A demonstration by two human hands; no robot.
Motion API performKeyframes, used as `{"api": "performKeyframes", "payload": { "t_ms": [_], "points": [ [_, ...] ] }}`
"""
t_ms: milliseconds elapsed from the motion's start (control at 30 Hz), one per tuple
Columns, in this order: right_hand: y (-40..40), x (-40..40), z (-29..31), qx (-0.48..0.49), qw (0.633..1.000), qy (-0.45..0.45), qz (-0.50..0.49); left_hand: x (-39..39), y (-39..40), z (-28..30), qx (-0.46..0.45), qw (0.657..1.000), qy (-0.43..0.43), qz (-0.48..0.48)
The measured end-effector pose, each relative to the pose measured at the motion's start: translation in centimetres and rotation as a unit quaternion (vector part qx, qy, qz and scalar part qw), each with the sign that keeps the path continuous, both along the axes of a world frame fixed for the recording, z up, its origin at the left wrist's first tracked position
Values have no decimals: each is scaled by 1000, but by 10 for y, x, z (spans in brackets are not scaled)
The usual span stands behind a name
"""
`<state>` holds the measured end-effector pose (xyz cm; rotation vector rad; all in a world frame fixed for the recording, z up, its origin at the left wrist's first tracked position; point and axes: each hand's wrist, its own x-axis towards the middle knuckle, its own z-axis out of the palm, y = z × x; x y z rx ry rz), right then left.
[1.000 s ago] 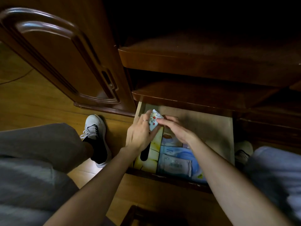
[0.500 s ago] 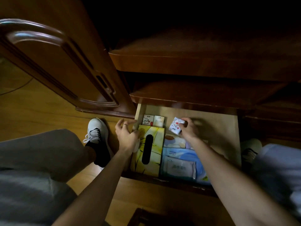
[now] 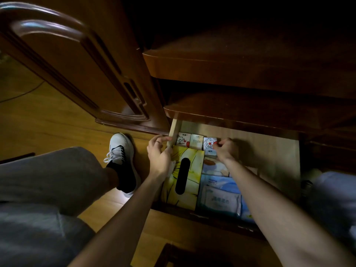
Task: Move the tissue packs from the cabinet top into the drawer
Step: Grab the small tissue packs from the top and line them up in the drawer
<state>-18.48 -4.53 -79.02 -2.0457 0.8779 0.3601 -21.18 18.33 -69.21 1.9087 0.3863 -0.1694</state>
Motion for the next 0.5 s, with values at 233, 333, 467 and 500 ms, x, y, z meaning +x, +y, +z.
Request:
{"api": "performKeyframes", "payload": {
  "t_ms": [233,333,467,500],
  "points": [
    [1,-3,6,2,1000,-1,21,-7,-1,17,-23,1000,20,7],
    [8,-4,17,14,999,18,43,-11,0,19,-30,999,18,2],
    [11,-9,46,-117,990,20,71,-3,-7,26,-104,994,9,17],
    [12,-10,55,-107,991,-19,74,1,-11,28,-150,988,15,39]
  ]
}}
